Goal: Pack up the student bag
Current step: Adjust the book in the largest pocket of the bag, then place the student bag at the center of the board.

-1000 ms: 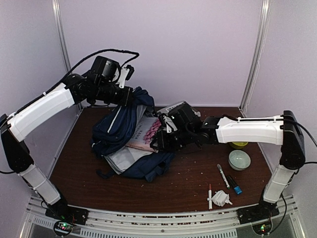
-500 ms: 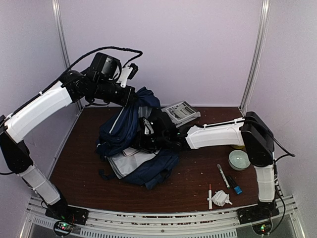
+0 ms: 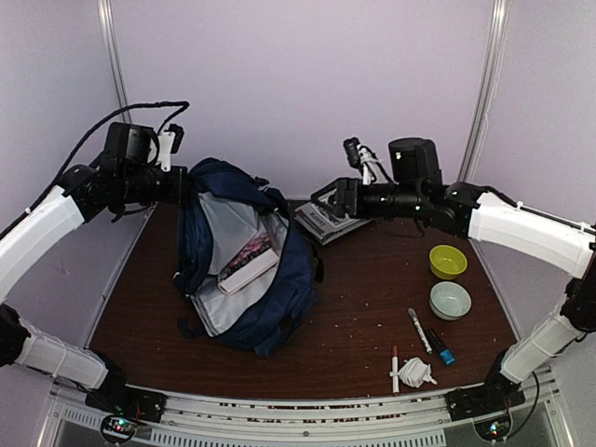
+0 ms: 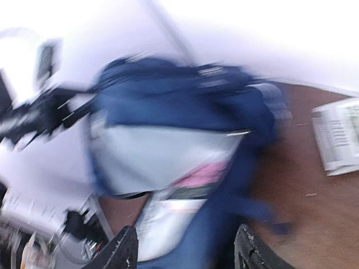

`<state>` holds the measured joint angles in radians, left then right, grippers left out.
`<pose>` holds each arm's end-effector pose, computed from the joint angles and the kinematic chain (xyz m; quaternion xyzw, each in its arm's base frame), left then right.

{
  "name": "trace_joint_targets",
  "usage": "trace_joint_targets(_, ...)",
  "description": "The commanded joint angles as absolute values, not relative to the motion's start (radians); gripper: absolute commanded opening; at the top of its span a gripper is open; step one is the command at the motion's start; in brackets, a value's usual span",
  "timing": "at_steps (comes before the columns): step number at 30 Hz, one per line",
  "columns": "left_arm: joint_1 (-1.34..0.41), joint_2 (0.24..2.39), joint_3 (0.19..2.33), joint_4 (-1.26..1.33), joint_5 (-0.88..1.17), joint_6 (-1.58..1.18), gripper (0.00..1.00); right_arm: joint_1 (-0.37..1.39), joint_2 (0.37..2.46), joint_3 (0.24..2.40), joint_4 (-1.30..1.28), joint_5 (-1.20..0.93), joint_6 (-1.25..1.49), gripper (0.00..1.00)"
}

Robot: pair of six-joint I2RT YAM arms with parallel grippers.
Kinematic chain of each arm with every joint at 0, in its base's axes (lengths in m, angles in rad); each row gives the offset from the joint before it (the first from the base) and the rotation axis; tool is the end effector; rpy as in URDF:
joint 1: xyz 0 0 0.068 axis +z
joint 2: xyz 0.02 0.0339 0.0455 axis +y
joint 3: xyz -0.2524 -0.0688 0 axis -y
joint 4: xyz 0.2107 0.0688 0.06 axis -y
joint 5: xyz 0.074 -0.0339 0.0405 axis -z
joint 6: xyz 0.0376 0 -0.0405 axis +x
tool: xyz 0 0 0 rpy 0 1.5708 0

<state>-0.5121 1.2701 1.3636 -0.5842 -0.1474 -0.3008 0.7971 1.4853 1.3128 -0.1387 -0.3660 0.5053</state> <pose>0.2184 -0.1165 0.3816 0.0526 0.8546 -0.1447 0.4960 0.2141 0.2384 0.3545 -0.2216 0.7706 0.4680 0.3715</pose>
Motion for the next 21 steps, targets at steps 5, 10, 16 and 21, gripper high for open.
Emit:
trace_joint_targets(5,-0.406,1.155,1.419,-0.582,-0.567,-0.194,0.00,0.352,1.772,1.496,-0.335,-0.458,0.542,0.60)
trace_joint_targets(10,-0.413,1.164,1.404,-0.562,-0.425,-0.127,0.00,0.265,2.010,1.705,-0.335,-0.463,0.588,0.62)
trace_joint_targets(16,-0.533,1.334,1.463,-0.586,-0.094,0.084,0.76,0.211,2.304,2.051,-0.387,-0.461,0.644,0.64)
trace_joint_targets(21,-0.588,1.525,1.630,-0.441,0.247,-0.054,0.79,0.187,2.508,2.305,-0.392,-0.488,0.694,0.65)
